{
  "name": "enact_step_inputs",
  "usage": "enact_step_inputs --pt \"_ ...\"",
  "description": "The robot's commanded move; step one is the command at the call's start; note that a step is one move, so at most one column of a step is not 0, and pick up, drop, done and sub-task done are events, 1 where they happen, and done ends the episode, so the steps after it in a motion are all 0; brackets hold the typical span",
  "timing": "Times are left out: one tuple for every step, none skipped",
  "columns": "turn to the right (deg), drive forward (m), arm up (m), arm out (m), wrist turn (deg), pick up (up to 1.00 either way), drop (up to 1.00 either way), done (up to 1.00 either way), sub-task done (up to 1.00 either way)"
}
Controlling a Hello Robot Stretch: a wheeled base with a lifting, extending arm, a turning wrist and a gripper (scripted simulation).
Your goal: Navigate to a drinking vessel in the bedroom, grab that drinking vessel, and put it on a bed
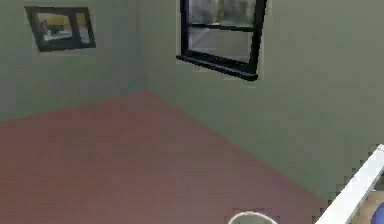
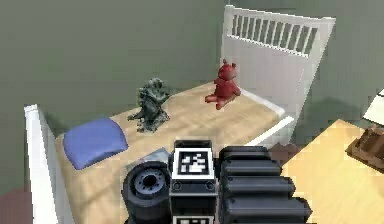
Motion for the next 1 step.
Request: enact_step_inputs --pt "45.0 0.0 0.0 0.0 0.0 0.0 0.0 0.0 0.0"
